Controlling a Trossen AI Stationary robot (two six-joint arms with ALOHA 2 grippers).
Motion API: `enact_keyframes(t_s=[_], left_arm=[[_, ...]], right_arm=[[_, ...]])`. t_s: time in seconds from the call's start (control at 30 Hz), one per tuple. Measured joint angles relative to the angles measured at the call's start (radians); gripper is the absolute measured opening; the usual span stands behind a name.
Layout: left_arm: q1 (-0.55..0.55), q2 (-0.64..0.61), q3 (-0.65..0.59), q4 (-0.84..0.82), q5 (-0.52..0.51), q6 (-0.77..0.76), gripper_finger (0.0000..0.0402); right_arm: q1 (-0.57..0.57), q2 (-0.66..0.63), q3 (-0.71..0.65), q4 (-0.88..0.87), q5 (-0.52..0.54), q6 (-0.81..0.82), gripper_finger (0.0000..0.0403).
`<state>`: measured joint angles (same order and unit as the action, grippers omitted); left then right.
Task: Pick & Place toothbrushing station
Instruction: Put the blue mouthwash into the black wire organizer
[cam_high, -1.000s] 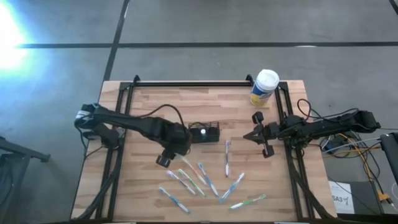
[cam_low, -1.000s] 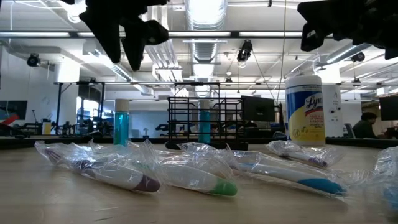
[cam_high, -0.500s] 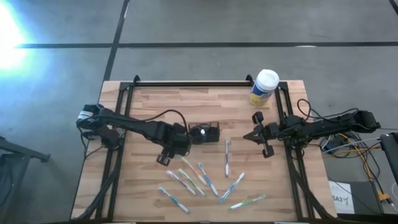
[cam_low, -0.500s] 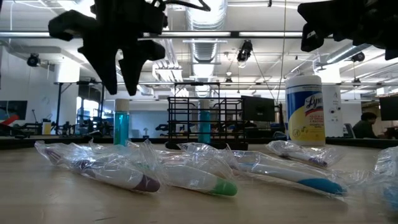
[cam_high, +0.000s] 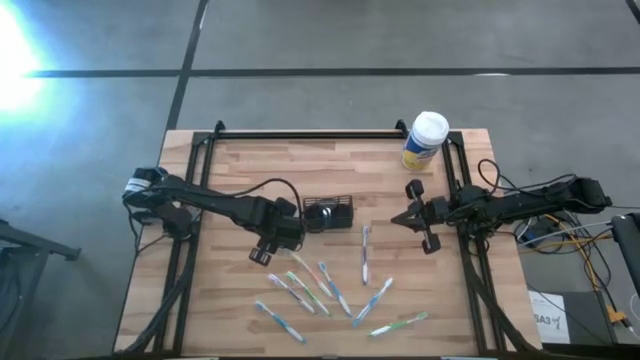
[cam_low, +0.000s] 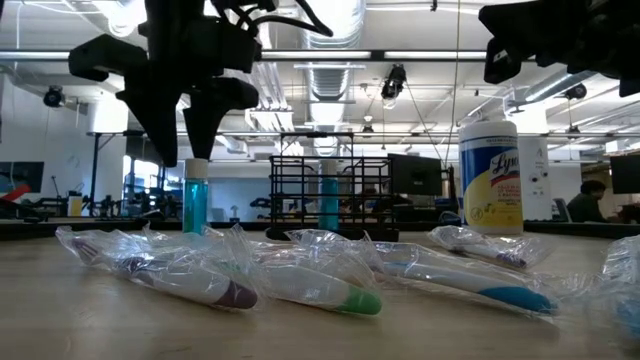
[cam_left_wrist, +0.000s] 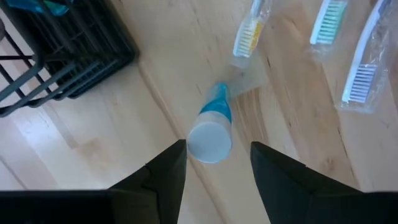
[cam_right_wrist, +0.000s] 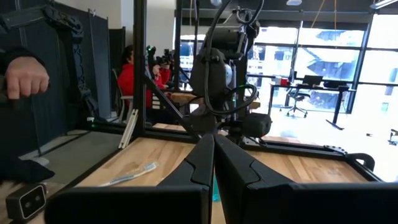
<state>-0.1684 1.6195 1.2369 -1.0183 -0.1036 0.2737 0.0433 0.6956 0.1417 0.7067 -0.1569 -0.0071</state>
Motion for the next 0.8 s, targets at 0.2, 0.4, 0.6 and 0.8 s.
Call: enact_keyframes(t_s=[0.2,0.4,0.6,0.8], left_arm=[[0.0,0.0,0.0,0.002,0.0,0.075,0.0184],[0.0,0.0,0.0,0.007,0.0,0.125,0.0184],[0.0,0.0,0.0,0.017,0.0,0.122,0.0184],[0.0,0.0,0.0,0.042,0.001,0.139,0.0184]], right_arm=[[0.0,0.0,0.0,0.0,0.0,-0.004,0.0008],[0.0,0.0,0.0,0.0,0.0,-0.011,0.0008],[0.0,0.0,0.0,0.0,0.0,-0.003,0.0008],[0.0,0.0,0.0,0.0,0.0,-0.003,0.0008]])
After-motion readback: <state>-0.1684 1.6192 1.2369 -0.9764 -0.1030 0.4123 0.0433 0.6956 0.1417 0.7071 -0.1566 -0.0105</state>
